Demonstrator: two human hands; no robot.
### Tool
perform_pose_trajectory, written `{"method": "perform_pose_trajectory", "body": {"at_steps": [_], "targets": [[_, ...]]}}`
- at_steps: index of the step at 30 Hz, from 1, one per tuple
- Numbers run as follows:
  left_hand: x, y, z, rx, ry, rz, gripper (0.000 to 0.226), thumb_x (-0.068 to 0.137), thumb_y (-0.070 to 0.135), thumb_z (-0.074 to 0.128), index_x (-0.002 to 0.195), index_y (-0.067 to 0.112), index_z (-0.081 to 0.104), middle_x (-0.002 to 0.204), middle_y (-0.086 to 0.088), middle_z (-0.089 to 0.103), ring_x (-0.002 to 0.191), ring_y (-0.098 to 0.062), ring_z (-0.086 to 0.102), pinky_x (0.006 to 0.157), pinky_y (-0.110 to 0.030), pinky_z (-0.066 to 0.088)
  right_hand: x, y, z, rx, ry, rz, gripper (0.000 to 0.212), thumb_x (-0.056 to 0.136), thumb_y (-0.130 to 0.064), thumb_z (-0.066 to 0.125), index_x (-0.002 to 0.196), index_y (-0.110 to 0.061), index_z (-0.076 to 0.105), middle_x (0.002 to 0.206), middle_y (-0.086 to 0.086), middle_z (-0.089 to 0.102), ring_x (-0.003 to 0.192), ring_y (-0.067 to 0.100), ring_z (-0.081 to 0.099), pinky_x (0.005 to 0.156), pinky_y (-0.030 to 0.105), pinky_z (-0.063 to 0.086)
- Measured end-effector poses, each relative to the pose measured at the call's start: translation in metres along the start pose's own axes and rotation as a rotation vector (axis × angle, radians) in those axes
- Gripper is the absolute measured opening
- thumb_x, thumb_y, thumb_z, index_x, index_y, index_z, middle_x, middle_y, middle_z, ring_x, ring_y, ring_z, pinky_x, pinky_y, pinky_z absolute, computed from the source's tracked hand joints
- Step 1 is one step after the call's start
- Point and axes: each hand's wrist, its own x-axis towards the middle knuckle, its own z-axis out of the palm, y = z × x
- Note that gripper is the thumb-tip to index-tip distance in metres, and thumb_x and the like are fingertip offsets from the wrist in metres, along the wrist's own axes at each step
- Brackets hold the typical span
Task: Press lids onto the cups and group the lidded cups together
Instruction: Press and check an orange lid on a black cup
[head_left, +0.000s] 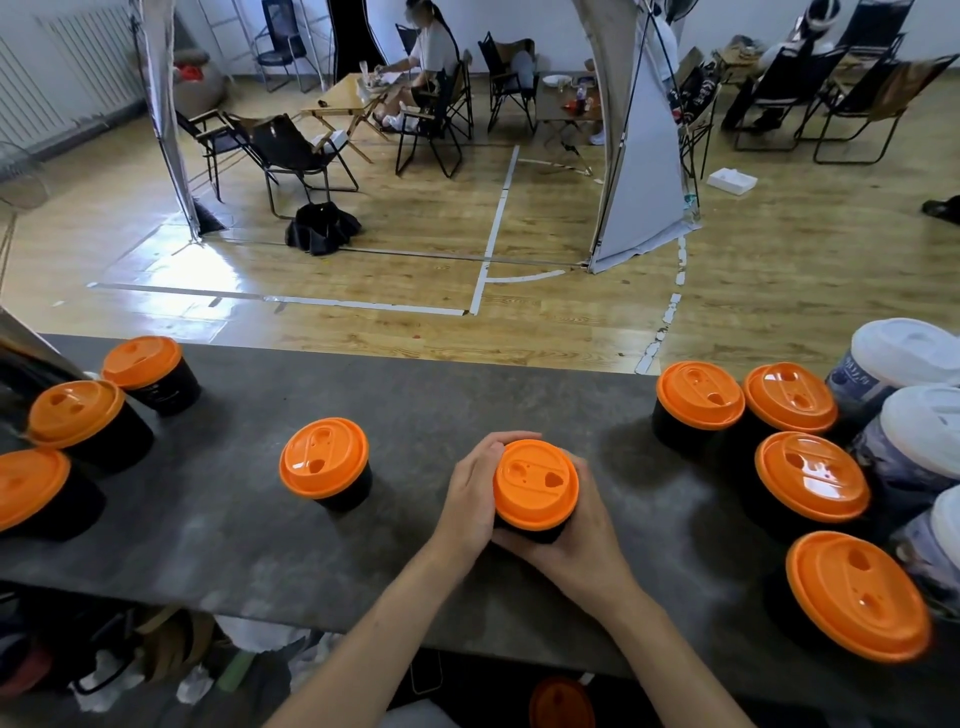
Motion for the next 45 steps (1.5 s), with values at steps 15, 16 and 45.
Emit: {"method": "perform_pose_trajectory", "body": {"at_steps": [15,16,45], "targets": [[0.001,0.005,-0.001,0.0,-0.063,-0.069,0.046,0.104,0.033,0.037,0.119,0.008,0.073,0.119,-0.002,0.076,0.112,-0.014,0.069,0.092,-0.017,0.05,0.0,0.004,-0.003,-0.002,-0.051,0.01,0.088,0.064,-0.033,0.096,0.135,-0.032,0.045,0.126,-0.023,0.058,0.123,0.003,0.057,0.099,0.019,0.047],[-0.001,0.003,0.0,-0.005,-0.04,-0.052,0.047,0.102,0.035,0.037,0.118,0.009,0.073,0.118,-0.001,0.076,0.112,-0.014,0.069,0.093,-0.018,0.051,-0.001,0.003,-0.002,0.01,-0.041,0.016,0.093,0.061,-0.038,0.097,0.136,-0.031,0.043,0.128,-0.024,0.057,0.123,0.004,0.057,0.099,0.016,0.046],[0.012,0.01,-0.005,0.066,-0.117,-0.042,0.043,0.103,0.032,0.038,0.118,0.011,0.073,0.116,0.0,0.075,0.108,-0.007,0.069,0.091,-0.016,0.049,-0.001,0.005,-0.005,-0.023,-0.005,0.032,0.079,0.061,-0.027,0.091,0.125,-0.041,0.046,0.119,-0.029,0.058,0.115,-0.001,0.058,0.093,0.015,0.046]]}}
